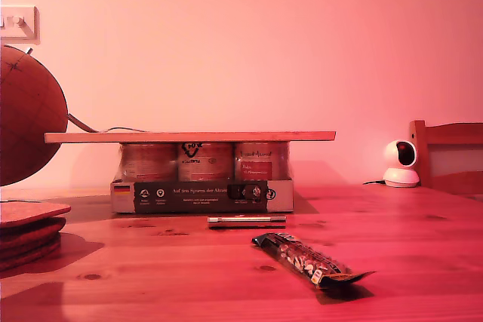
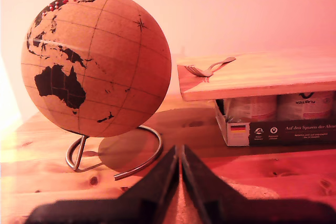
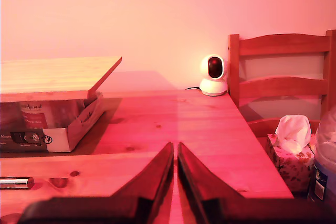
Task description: Pick up the top cork coaster and place it on the shelf behind you
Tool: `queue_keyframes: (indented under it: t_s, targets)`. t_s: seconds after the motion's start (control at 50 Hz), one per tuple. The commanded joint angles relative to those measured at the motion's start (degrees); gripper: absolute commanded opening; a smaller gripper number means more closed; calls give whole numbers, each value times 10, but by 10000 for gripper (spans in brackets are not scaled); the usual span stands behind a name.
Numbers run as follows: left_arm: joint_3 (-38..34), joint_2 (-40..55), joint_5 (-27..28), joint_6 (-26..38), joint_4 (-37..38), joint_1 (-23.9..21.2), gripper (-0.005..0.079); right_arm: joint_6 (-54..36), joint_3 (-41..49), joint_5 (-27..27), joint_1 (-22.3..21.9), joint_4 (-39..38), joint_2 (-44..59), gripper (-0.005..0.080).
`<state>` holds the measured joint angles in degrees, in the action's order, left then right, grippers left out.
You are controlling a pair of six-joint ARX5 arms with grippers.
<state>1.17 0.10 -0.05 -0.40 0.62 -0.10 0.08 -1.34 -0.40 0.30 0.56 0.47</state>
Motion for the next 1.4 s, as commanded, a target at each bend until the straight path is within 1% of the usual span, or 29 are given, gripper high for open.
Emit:
queue_keyframes:
  t_s: [0.0, 0.38, 0.5, 0.58, 0.7, 0.72, 0.86, 0.92, 1.02, 1.06, 1.12, 1.14, 1.16, 1.2, 1.26, 1.28, 1.3, 1.36, 1.38]
  targets:
    - [7, -8, 90, -53, -29, -35, -20, 38, -30, -82, 8, -11, -3, -12]
    - [8, -8, 91, -57, -36, -35, -20, 46, -34, -82, 8, -7, -3, -12]
    - [8, -8, 103, -63, -42, -35, -20, 47, -34, -83, 8, -8, -3, -12]
    - [9, -8, 115, -73, -47, -36, -20, 64, -38, -100, 8, -9, -3, -12]
    - [12, -8, 136, -74, -43, -36, -20, 70, -49, -147, 11, 8, -3, -12]
    - [13, -8, 136, -83, -40, -37, -20, 71, -50, -156, 13, 12, -3, -12]
    - [33, 5, 139, -86, -3, -38, -20, 75, -53, -219, 37, 21, -3, -12]
    - [49, 20, 142, -86, 18, -41, -20, 75, -53, -233, 50, 24, -3, -12]
    - [86, 61, 149, -83, 62, -47, -20, 75, -53, -235, 74, 32, -3, -12]
    - [105, 79, 151, -61, 87, -49, -20, 75, -53, -235, 82, 37, -3, -12]
    - [134, 111, 164, -60, 128, -52, -20, 75, -53, -235, 95, 49, -3, -12]
    - [143, 121, 170, -22, 140, -54, -20, 75, -53, -235, 99, 55, -3, -12]
    - [153, 132, 179, -22, 152, -55, -20, 75, -53, -235, 103, 60, -3, -12]
    - [171, 154, 195, 34, 182, -58, -20, 75, -53, -235, 109, 71, -3, -12]
    - [199, 187, 214, 42, 231, -66, -20, 75, -53, -236, 121, 86, -3, -12]
    - [208, 196, 218, 103, 247, -68, -20, 75, -53, -236, 123, 90, -3, -12]
    - [217, 206, 222, 134, 265, -71, -19, 75, -53, -236, 126, 94, -3, -12]
    - [242, 236, 221, 198, 315, -80, -18, 75, -53, -235, 133, 101, -3, -12]
    - [251, 246, 219, 209, 330, -83, -13, 75, -53, -235, 135, 101, -3, -12]
